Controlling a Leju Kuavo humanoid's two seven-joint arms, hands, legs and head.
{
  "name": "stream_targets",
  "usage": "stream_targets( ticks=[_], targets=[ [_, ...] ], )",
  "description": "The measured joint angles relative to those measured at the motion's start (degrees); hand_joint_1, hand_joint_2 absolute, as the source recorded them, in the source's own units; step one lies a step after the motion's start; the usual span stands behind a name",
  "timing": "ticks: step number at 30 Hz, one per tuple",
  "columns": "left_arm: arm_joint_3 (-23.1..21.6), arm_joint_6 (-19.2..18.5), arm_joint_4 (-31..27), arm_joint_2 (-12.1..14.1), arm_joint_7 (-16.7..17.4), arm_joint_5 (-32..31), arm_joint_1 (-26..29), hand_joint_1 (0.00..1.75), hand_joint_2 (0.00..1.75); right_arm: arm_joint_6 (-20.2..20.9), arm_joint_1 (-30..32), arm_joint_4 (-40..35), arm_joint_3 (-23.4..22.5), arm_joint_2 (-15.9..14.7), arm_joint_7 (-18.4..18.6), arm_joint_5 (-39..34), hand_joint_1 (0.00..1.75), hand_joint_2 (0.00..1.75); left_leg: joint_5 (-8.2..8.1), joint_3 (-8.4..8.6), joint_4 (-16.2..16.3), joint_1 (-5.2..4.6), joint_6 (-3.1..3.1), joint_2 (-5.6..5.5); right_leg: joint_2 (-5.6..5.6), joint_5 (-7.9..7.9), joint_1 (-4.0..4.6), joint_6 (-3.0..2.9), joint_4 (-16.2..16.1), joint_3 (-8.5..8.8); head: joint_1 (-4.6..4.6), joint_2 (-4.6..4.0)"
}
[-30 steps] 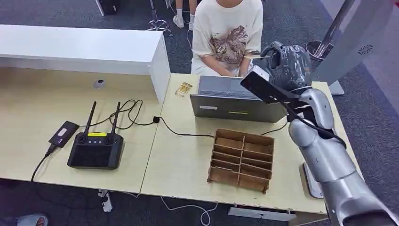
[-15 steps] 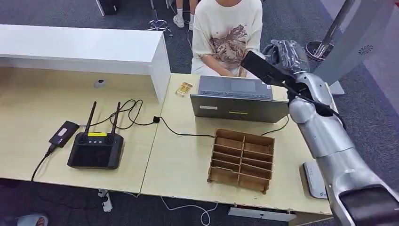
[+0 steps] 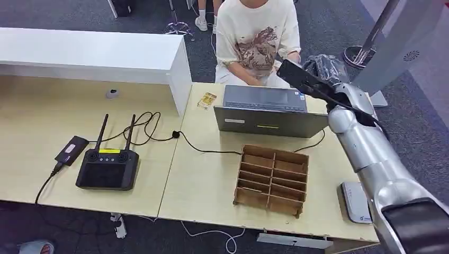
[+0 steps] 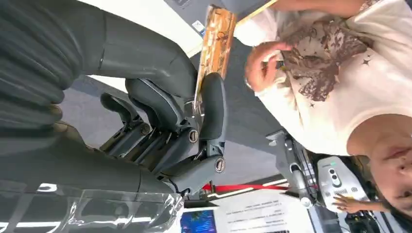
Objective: Pass the card to the sensor for recognition and then transmit it.
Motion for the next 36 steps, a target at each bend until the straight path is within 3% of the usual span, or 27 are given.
stream_targets(
  ticks=[19,20,21,22,23,36],
  targets=[
    [0.0,0.0,0.0,0.0,0.1,0.1,0.0,0.00,0.00,-0.1,-0.3,1.2,0.0,0.3,0.1,0.0,1.69,1.75,0.00,0.00,0.0,0.00,0.00,0.00,0.00,0.00,0.00,0.00,0.0,0.00,0.00,0.00],
    [0.0,0.0,0.0,0.0,0.1,0.1,0.0,0.00,0.00,-0.1,-0.3,1.2,0.0,0.3,0.1,0.0,1.36,1.75,0.00,0.00,0.0,0.00,0.00,0.00,0.00,0.00,0.00,0.00,0.0,0.00,0.00,0.00],
    [0.0,0.0,0.0,0.0,0.1,0.1,0.0,0.00,0.00,-0.2,-0.3,1.3,0.0,0.3,0.1,0.0,1.36,1.75,0.00,0.00,0.0,0.00,0.00,0.00,0.00,0.00,0.01,0.00,0.0,0.00,0.00,0.00],
    [0.0,0.0,0.0,0.0,0.1,0.1,0.0,0.00,0.00,-0.2,-0.3,1.4,0.0,0.3,0.1,0.0,0.14,1.75,0.00,0.00,0.0,0.00,0.00,0.00,0.00,0.00,0.01,0.00,0.0,0.00,0.00,0.00],
    [0.0,0.0,0.0,0.0,0.1,0.2,0.0,0.00,0.00,-0.2,-0.3,1.5,0.0,0.3,0.1,0.0,0.00,1.75,0.00,0.00,0.0,0.00,0.00,0.00,0.00,0.00,0.01,0.00,0.0,0.00,0.00,0.00],
    [0.0,0.0,0.0,0.0,0.1,0.6,0.0,0.00,0.00,-3.5,-0.2,1.8,-0.2,0.3,-1.1,-0.5,0.00,1.75,0.00,0.02,0.0,0.00,0.00,0.02,0.02,0.00,0.00,0.00,0.0,-0.03,0.00,0.00]
  ],
)
